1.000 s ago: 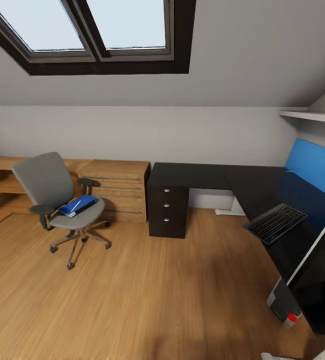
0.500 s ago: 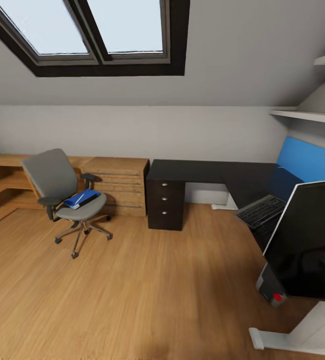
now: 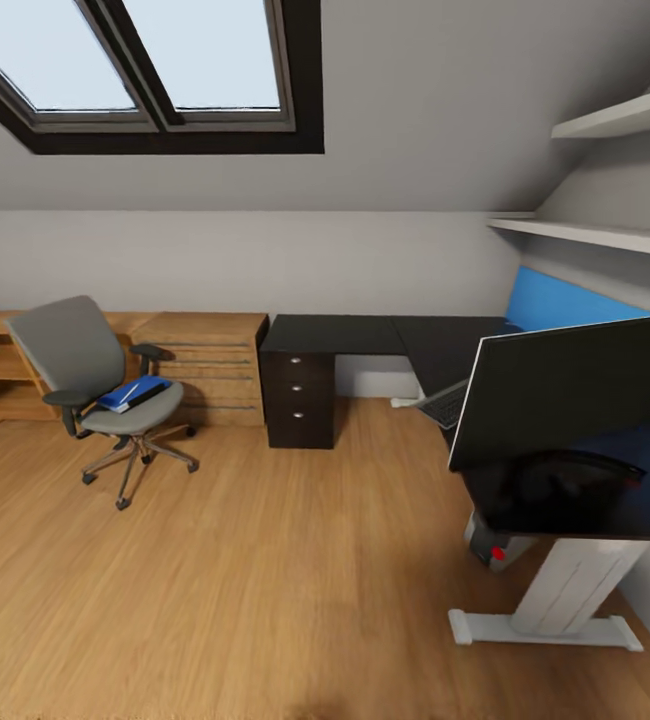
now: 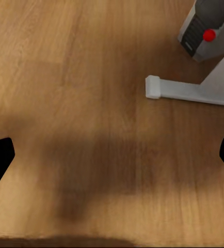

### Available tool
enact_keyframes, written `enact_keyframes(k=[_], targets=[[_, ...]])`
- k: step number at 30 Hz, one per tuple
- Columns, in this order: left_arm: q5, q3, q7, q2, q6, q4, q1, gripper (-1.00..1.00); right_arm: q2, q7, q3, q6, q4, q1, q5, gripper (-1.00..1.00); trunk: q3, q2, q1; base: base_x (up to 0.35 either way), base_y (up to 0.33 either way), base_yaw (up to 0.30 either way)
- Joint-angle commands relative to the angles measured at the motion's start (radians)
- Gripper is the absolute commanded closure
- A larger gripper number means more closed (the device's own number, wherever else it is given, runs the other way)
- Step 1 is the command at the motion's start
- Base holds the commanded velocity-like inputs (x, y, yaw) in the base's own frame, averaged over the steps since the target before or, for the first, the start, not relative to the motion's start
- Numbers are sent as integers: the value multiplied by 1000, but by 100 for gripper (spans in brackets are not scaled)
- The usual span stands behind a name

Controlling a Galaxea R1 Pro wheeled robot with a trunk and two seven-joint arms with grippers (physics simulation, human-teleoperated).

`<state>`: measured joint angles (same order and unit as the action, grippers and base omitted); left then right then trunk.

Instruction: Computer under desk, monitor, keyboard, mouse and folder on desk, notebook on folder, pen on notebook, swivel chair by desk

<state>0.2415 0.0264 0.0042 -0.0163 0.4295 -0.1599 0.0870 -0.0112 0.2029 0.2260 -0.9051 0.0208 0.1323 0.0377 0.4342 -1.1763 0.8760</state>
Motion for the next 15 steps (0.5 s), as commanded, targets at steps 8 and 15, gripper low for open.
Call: enact_keyframes(k=[8,15], targets=[[1,2,0,-1,3,0,0,-100,0,5,9,-2,2,1,4,-100,1,-1,-1,-265,-226,-19],[1,2,0,-2,3,0,0,-100,0,6,8,-2,2,1,4,-100,1,-1,-1,-159,-285,-3]])
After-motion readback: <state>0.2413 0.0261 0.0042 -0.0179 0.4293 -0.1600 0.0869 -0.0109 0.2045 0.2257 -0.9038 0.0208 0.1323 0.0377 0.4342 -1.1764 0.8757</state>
